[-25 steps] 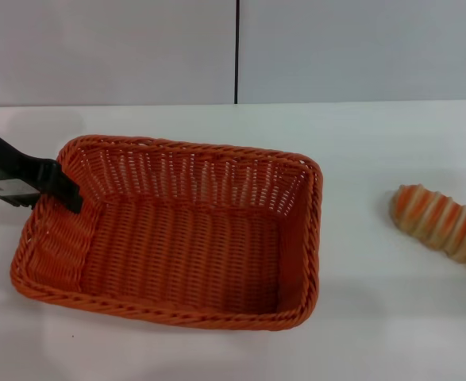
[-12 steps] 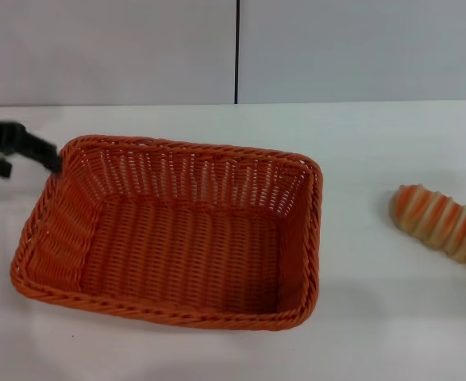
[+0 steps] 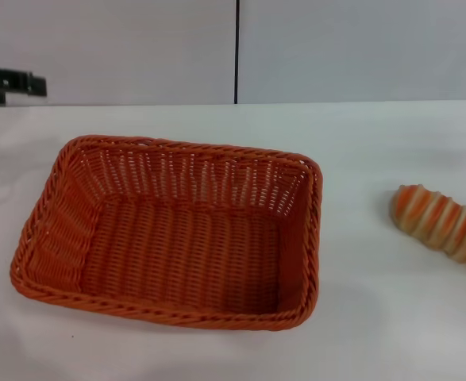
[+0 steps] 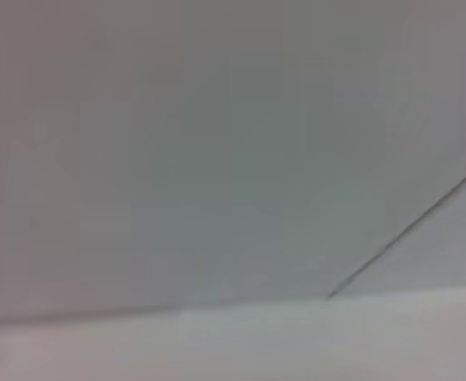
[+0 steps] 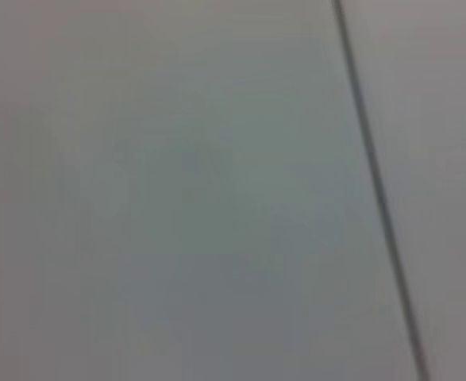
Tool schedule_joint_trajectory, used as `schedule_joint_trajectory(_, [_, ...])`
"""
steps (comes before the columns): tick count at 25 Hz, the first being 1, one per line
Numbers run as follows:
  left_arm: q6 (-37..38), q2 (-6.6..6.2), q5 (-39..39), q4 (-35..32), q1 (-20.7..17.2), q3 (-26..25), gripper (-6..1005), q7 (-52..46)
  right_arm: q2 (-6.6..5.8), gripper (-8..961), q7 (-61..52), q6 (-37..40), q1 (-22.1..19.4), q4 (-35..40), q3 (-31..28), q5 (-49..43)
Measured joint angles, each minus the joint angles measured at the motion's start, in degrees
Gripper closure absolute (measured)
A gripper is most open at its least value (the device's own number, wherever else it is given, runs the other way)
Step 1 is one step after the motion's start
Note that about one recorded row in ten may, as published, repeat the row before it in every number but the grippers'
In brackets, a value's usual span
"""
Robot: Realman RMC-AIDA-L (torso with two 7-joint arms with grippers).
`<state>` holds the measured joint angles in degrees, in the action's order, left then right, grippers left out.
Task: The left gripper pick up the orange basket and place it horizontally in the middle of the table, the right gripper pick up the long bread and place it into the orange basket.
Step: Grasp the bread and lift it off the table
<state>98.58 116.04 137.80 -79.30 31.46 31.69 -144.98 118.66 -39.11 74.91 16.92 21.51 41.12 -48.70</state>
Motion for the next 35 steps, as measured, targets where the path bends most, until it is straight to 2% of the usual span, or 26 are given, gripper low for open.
schedule_joint_trajectory(4, [-2.3, 0.21, -5.2, 0.1, -2.4, -0.6, 176, 4.4, 0.16, 453, -16.1, -6.6, -1.0, 13.2, 0.0, -13.6])
schedule_joint_trajectory(5, [-6.8, 1.03, -14.9, 1.1, -7.6, -1.1, 176, 13.5, 0.10, 453, -20.9, -7.8, -0.9, 16.1, 0.0, -17.5])
schedule_joint_trajectory(6, [-8.7, 1.59, -18.5, 1.5, -9.7, -1.2, 176, 17.6, 0.03, 453, -25.2, -8.6, -0.8, 18.7, 0.0, -21.3])
schedule_joint_trajectory(9, [-10.3, 2.02, -22.0, 2.1, -11.6, -1.2, 176, 21.7, 0.07, 452, -38.9, -10.0, 0.0, 27.9, 0.0, -35.5])
schedule_joint_trajectory(10, [-11.9, 2.33, -28.2, 5.1, -15.0, -1.0, 177, 28.8, 0.09, 452, -43.7, -9.9, 0.4, 30.6, 0.0, -40.2])
schedule_joint_trajectory(11, [-12.4, 2.34, -31.5, 7.6, -16.6, -1.0, 177, 32.8, 0.08, 452, -48.4, -9.6, 0.9, 33.5, 0.0, -44.4])
schedule_joint_trajectory(14, [-12.7, 2.32, -34.5, 11.0, -17.9, -1.1, 177, 37.0, -0.09, 452, -61.8, -7.0, 2.7, 41.4, -0.2, -57.1])
schedule_joint_trajectory(16, [-13.0, 2.15, -41.4, 21.0, -20.4, -1.5, 177, 49.1, -0.18, 452, -69.7, -4.3, 4.2, 46.1, -0.6, -64.9])
schedule_joint_trajectory(18, [-13.0, 2.15, -41.4, 21.0, -20.4, -1.5, 177, 49.1, -0.74, 452, -76.6, -0.7, 6.6, 49.3, -1.1, -72.8])
schedule_joint_trajectory(19, [-13.0, 2.11, -43.1, 23.9, -20.8, -1.6, 177, 53.1, -1.16, 453, -79.1, 0.8, 7.9, 50.3, -1.4, -75.8])
schedule_joint_trajectory(20, [-13.0, 2.11, -43.1, 23.9, -20.8, -1.6, 177, 53.1, -1.80, 453, -81.9, 3.3, 9.3, 50.6, -1.7, -79.1])
schedule_joint_trajectory(21, [-12.5, 2.16, -47.6, 32.6, -21.8, -2.3, 178, 65.2, -2.46, 453, -84.0, 5.4, 10.7, 50.7, -2.0, -81.6])
schedule_joint_trajectory(23, [-11.7, 2.34, -52.6, 40.1, -22.6, -2.6, 178, 75.4, -3.60, 453, -87.1, 8.7, 13.0, 50.3, -2.3, -85.5])
schedule_joint_trajectory(24, [-11.4, 2.34, -53.6, 41.6, -22.6, -2.6, 178, 77.1, -4.67, 453, -91.1, 11.9, 15.3, 50.0, -2.4, -90.1])
schedule_joint_trajectory(25, [-11.0, 2.31, -54.7, 43.3, -22.6, -2.6, 178, 79.3, -4.67, 453, -91.1, 11.9, 15.3, 50.0, -2.4, -90.1])
schedule_joint_trajectory(27, [-10.6, 2.28, -55.6, 44.8, -22.7, -2.6, 178, 81.0, -5.49, 453, -94.4, 14.5, 17.5, 49.5, -2.4, -94.7])
schedule_joint_trajectory(29, [-9.6, 2.28, -57.2, 48.4, -22.7, -2.7, 178, 86.6, -6.74, 453, -97.9, 19.1, 21.4, 45.7, -2.2, -102.0])
schedule_joint_trajectory(30, [-9.5, 2.30, -57.6, 49.8, -22.7, -2.8, 178, 88.6, -6.74, 453, -97.9, 19.1, 21.4, 45.7, -2.2, -102.0])
schedule_joint_trajectory(32, [-9.4, 2.32, -58.4, 53.2, -22.5, -3.0, 179, 93.7, -7.63, 452, -98.7, 22.3, 24.3, 39.5, -2.0, -105.2])
schedule_joint_trajectory(35, [-9.4, 2.34, -59.1, 55.4, -22.5, -3.0, 179, 97.7, -7.82, 452, -98.7, 23.5, 25.1, 36.7, -1.8, -105.4])
